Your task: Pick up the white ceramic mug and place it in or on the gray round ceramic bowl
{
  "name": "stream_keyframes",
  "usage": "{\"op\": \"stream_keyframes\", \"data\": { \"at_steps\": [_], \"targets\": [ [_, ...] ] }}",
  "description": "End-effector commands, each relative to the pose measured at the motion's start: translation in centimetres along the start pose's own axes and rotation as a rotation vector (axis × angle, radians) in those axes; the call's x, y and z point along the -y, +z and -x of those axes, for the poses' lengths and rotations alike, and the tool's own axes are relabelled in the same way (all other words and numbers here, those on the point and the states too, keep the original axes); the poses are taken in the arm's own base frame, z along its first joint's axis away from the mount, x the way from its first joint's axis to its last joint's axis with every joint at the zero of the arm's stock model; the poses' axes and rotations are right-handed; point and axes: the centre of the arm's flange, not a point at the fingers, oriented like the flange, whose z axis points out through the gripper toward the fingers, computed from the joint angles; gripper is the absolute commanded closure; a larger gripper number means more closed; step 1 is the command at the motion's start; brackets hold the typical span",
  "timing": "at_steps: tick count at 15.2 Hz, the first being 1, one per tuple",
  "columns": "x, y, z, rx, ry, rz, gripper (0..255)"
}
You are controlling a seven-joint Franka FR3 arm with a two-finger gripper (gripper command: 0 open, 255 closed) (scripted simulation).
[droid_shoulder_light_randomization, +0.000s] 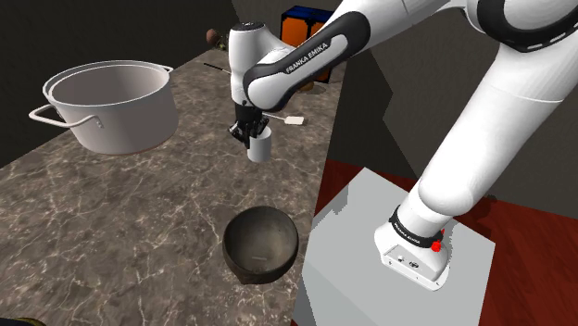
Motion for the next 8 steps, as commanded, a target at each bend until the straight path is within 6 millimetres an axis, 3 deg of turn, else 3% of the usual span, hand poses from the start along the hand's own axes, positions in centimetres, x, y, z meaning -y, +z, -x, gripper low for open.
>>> {"op": "stream_keyframes", "data": {
  "at_steps": [1, 8],
  "targets": [
    [0.0, -0.8, 0.0, 0.0, 0.0, 0.0, 255],
    [-0.1, -4.4, -0.3, 0.0, 0.0, 0.0, 255]
  ]
}}
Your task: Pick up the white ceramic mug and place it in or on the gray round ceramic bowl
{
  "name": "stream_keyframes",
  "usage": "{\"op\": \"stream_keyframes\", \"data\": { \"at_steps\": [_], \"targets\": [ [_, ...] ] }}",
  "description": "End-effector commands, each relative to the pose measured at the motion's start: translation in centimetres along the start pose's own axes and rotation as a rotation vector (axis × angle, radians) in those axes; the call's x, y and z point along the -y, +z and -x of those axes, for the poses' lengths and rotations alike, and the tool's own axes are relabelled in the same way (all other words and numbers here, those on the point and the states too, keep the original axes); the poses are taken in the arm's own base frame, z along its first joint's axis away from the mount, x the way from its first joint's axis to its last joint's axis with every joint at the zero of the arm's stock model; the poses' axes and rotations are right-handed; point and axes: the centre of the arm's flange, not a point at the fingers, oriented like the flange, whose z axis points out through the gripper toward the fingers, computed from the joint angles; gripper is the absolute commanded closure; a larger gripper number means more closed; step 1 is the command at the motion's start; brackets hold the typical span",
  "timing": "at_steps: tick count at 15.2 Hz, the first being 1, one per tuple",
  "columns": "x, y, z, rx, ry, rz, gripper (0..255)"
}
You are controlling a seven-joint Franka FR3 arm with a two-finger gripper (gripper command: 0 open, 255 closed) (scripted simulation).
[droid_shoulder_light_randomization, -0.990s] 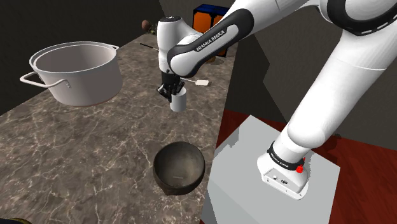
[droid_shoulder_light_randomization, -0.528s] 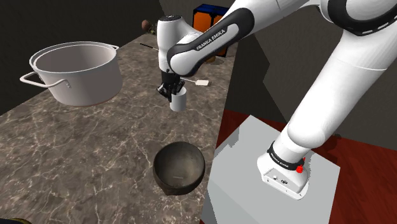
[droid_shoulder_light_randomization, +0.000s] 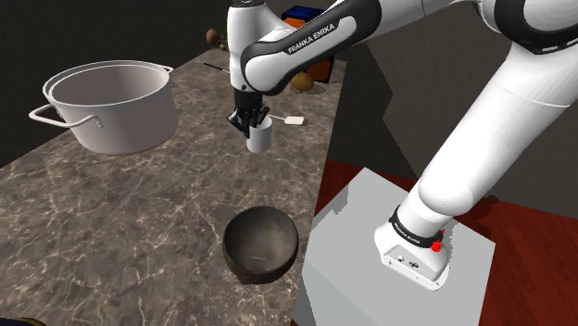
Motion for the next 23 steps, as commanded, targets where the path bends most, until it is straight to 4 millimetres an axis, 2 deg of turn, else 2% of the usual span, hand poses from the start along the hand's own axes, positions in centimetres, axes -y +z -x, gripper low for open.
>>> {"op": "stream_keyframes", "data": {
  "at_steps": [1, 23],
  "targets": [
    [0.0, -1.1, 0.0, 0.0, 0.0, 0.0, 255],
    [-0.3, -12.6, -0.9, 0.0, 0.0, 0.0, 255]
  ]
}}
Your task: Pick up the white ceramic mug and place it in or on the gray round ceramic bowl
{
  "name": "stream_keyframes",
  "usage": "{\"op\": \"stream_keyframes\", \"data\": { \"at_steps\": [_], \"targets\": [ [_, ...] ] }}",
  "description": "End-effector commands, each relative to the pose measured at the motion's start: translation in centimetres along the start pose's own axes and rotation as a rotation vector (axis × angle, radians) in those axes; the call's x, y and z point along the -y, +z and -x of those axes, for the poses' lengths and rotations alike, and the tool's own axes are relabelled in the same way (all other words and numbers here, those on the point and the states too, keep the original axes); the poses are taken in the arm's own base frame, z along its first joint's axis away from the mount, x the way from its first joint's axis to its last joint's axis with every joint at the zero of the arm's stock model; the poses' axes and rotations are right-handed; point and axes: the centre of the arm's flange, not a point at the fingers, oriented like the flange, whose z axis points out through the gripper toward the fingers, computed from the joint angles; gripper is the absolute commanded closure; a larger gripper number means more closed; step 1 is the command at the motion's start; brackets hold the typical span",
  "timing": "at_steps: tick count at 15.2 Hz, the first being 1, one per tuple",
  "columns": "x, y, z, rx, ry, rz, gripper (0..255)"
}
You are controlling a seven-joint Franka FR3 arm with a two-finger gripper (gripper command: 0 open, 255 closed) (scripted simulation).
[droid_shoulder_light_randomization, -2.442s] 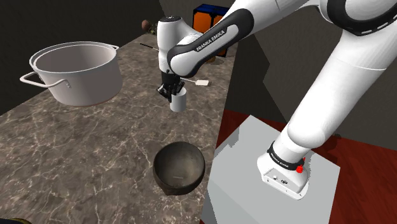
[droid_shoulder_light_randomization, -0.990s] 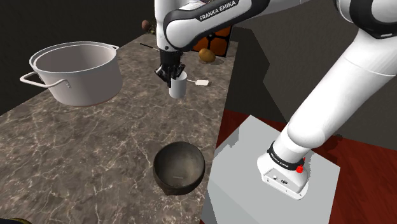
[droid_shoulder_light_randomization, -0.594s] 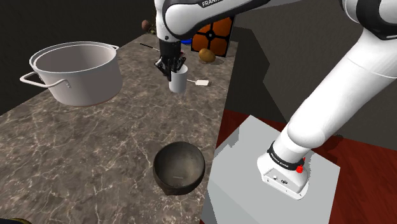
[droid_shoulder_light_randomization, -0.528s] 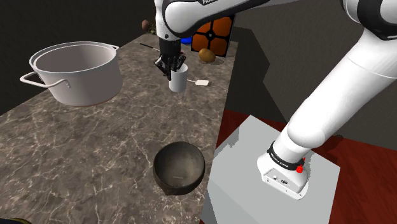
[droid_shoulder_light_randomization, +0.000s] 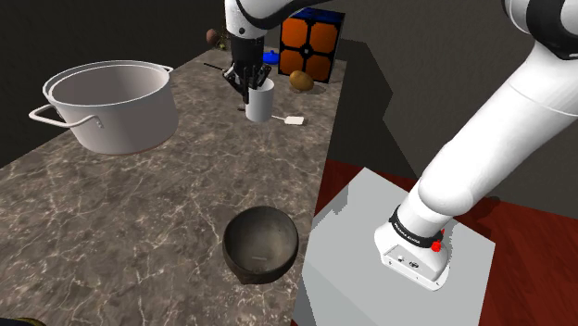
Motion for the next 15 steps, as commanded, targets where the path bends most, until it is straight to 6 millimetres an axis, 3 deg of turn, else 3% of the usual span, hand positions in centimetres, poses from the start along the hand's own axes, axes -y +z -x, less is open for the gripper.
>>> {"op": "stream_keyframes", "data": {
  "at_steps": [1, 15],
  "targets": [
    [0.1, -0.9, 0.0, 0.0, 0.0, 0.0, 255],
    [9.8, -3.6, 15.5, 0.0, 0.0, 0.0, 255]
  ]
}}
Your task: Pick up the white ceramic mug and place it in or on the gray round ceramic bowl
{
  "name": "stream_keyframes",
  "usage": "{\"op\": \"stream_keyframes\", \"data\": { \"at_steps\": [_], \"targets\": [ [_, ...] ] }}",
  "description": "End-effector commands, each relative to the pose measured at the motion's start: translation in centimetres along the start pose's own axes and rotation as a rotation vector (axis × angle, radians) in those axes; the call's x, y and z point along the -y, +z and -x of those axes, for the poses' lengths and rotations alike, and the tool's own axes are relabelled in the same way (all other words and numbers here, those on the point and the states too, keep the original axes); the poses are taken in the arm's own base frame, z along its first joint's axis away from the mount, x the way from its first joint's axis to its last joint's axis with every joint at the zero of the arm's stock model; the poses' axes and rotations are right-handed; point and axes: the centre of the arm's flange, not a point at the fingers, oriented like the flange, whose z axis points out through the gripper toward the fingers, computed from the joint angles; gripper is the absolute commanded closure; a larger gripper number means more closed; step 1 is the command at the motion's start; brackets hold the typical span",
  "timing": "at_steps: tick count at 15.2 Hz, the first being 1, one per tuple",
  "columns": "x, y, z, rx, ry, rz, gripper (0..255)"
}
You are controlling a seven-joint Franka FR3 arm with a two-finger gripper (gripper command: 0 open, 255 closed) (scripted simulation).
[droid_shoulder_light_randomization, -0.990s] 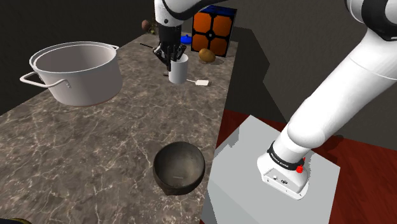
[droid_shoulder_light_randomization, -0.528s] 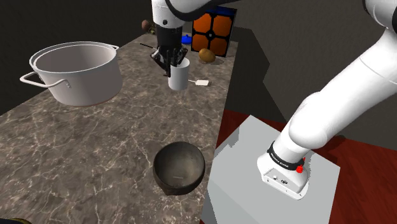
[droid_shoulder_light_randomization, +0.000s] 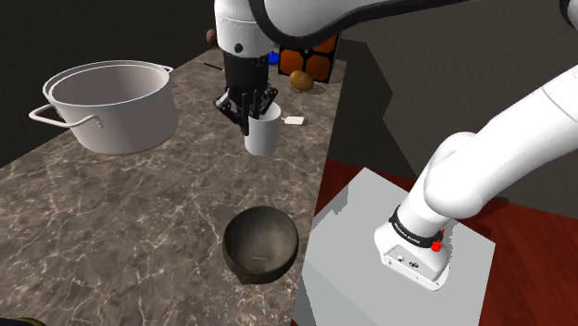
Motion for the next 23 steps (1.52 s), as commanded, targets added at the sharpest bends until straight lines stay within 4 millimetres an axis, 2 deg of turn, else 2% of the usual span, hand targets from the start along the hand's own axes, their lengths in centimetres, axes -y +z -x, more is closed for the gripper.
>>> {"op": "stream_keyframes", "data": {
  "at_steps": [1, 10, 11, 23],
  "targets": [
    [1.4, -0.4, 2.1, 0.001, 0.001, 0.0, 255],
    [7.7, -2.2, 12.1, 0.001, 0.001, 0.0, 255],
    [8.7, -2.5, 13.7, 0.001, 0.001, 0.0, 255],
    [8.9, 3.8, 14.2, 0.001, 0.001, 0.0, 255]
  ]
}}
